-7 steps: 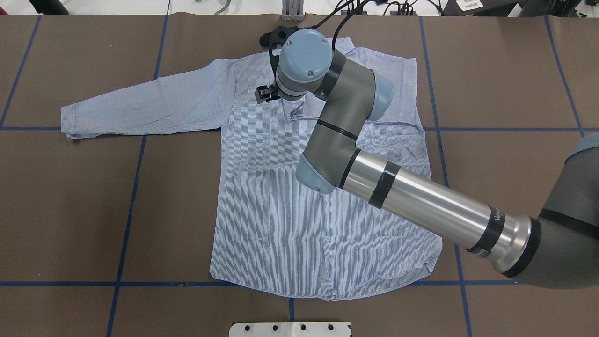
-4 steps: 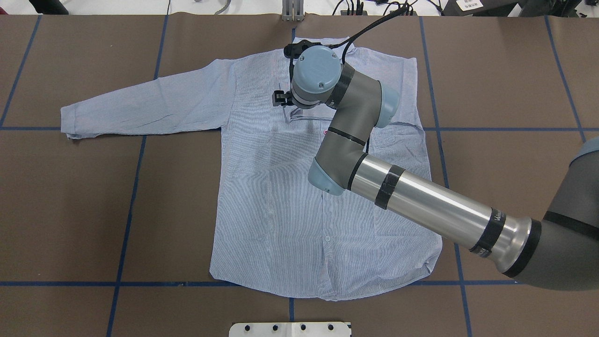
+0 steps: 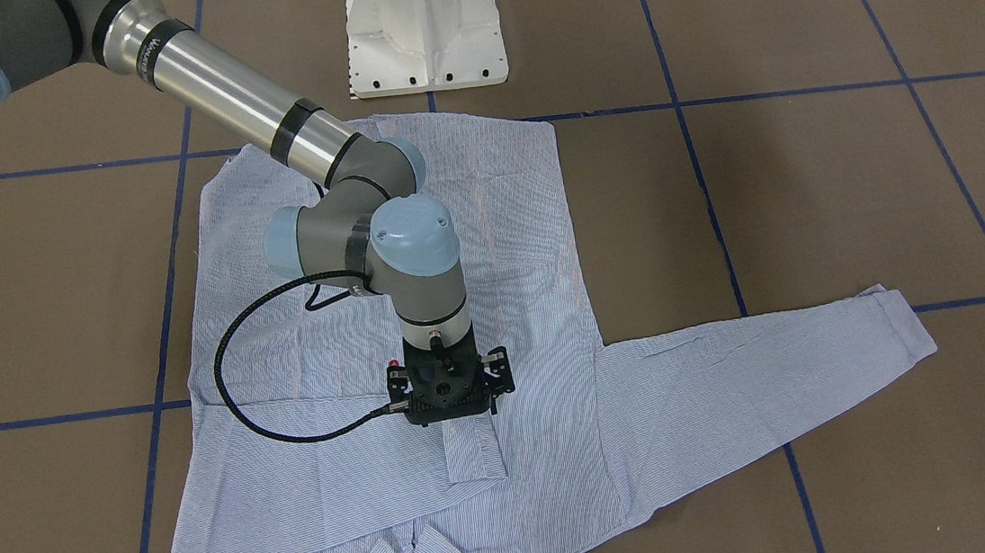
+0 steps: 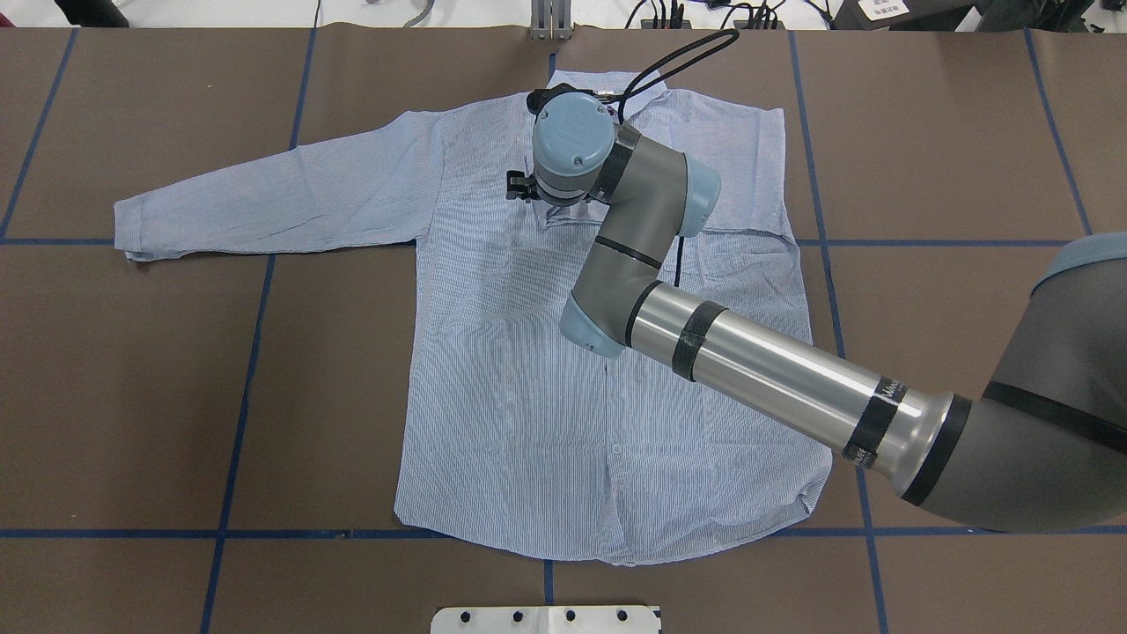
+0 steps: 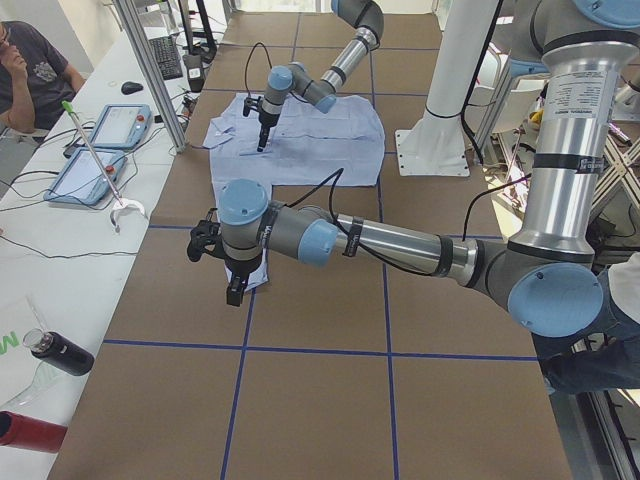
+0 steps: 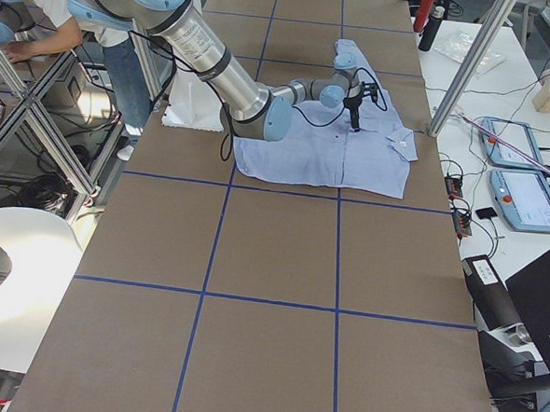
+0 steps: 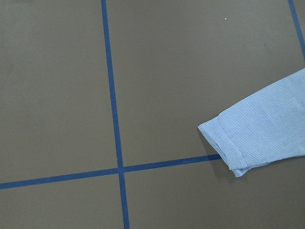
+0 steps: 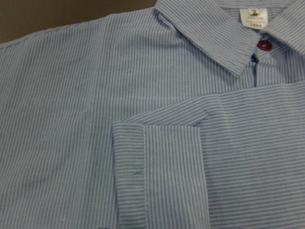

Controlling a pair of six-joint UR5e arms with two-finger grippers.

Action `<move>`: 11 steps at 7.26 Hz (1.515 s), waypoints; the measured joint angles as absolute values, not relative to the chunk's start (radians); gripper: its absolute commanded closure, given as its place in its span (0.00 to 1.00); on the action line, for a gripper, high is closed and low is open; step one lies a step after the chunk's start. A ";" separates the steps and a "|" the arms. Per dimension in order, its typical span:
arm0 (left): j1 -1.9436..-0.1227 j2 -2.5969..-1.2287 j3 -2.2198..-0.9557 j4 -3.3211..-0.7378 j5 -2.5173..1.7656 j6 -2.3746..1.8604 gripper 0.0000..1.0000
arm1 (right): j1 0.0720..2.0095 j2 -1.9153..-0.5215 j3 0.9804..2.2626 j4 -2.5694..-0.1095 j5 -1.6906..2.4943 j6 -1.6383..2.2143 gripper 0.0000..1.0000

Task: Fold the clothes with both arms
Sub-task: 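Lay the sleeve cuff on the chest near the collar, open right gripper, then withdraw the right gripper while the left gripper reaches the other sleeve cuff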

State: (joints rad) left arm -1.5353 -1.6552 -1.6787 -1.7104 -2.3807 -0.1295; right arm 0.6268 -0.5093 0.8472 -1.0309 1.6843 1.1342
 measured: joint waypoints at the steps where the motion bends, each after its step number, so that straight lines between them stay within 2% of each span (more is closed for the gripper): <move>1: -1.535 -1.655 -1.678 -1.710 -2.381 -0.130 0.00 | 0.620 -0.504 0.841 -1.029 1.685 1.135 0.07; 9: -1.535 -1.672 -1.648 -1.712 -2.377 -0.126 0.01 | 0.554 -0.374 0.793 -0.911 1.670 1.134 0.06; 11: -1.534 -1.686 -1.614 -1.764 -2.375 -0.204 0.00 | 0.552 -0.356 0.814 -0.936 1.668 1.154 0.04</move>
State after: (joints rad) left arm -1.5338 -1.6855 -1.6141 -1.7638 -2.3751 -0.2040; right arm 0.5523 -0.3557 0.8139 -0.9355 1.6677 1.1540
